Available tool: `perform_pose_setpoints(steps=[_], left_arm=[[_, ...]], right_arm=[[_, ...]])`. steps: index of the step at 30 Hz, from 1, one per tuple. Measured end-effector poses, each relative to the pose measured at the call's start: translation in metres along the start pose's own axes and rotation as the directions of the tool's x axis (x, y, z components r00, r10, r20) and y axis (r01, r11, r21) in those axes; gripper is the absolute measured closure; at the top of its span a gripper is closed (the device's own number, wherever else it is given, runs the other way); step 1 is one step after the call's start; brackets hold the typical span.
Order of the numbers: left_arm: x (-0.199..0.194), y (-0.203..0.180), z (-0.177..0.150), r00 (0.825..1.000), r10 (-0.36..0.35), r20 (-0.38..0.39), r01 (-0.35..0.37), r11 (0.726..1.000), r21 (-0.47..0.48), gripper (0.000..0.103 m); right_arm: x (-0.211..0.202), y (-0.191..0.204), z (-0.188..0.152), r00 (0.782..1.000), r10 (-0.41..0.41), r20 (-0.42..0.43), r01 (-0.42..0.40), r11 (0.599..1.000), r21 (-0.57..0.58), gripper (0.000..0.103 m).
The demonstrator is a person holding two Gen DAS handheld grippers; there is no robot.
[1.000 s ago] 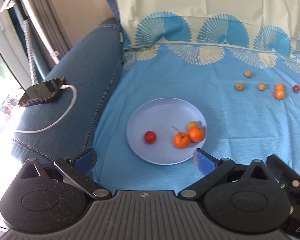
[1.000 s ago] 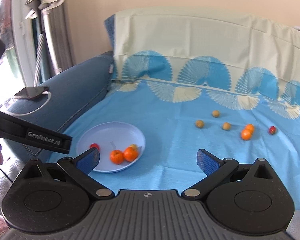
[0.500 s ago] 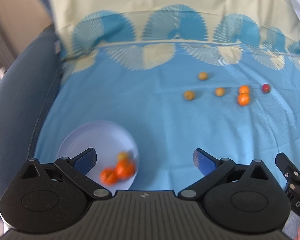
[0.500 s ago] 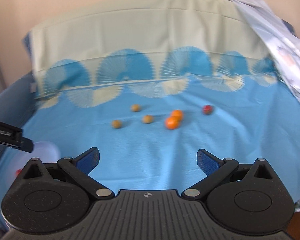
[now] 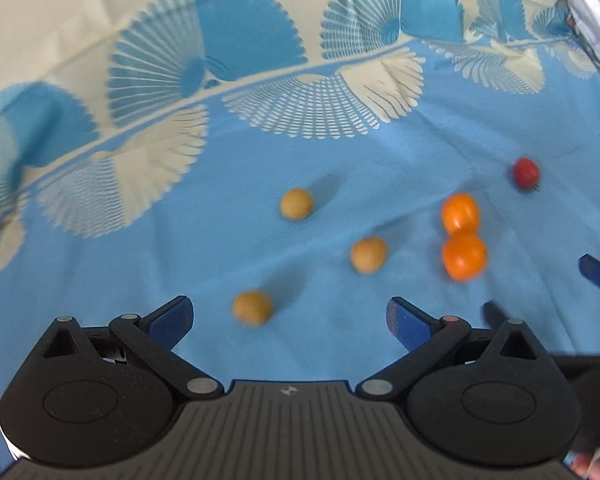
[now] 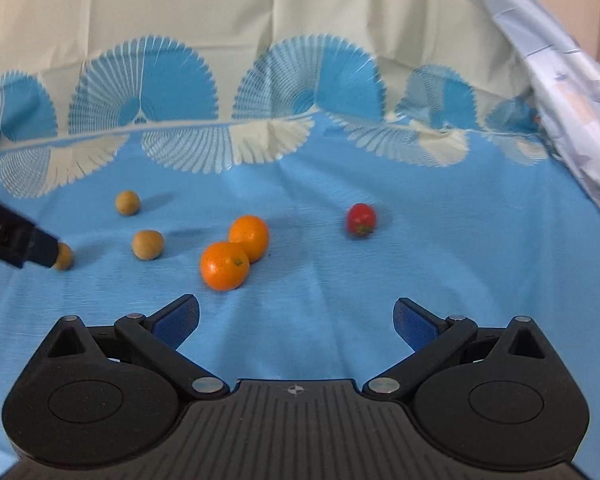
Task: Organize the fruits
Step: 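Grasp a tan fruit with the left tool while the right tool grasps a tangerine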
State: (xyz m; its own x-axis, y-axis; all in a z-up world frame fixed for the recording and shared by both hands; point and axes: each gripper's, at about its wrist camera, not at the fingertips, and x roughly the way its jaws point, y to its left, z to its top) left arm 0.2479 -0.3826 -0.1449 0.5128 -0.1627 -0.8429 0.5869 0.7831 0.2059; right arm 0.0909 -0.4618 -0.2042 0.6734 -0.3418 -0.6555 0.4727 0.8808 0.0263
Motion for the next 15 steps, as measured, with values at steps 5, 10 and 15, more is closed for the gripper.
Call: perform_pose_setpoints(steps=[5,10,15], left_arm=[[0.050,-0.009,0.021,0.999,-0.015,-0.036,0.017,0.999,0.039,0.000],[0.073,-0.017,0.024,0.996,-0.074,-0.054,0.079,0.994,0.079,0.000],[0.067,-0.014,0.023,0.992,-0.123,-0.027,0.124,0.992,0.020,0.032]], right_arm=[[0.039,0.008,0.005,0.998,0.069,0.000,-0.069,0.997,-0.035,0.001],[0.054,0.011,0.001,0.998,0.069,-0.003,-0.069,0.997,-0.044,0.001],[0.052,0.011,0.000,0.997,0.078,0.009,-0.078,0.996,-0.045,0.007]])
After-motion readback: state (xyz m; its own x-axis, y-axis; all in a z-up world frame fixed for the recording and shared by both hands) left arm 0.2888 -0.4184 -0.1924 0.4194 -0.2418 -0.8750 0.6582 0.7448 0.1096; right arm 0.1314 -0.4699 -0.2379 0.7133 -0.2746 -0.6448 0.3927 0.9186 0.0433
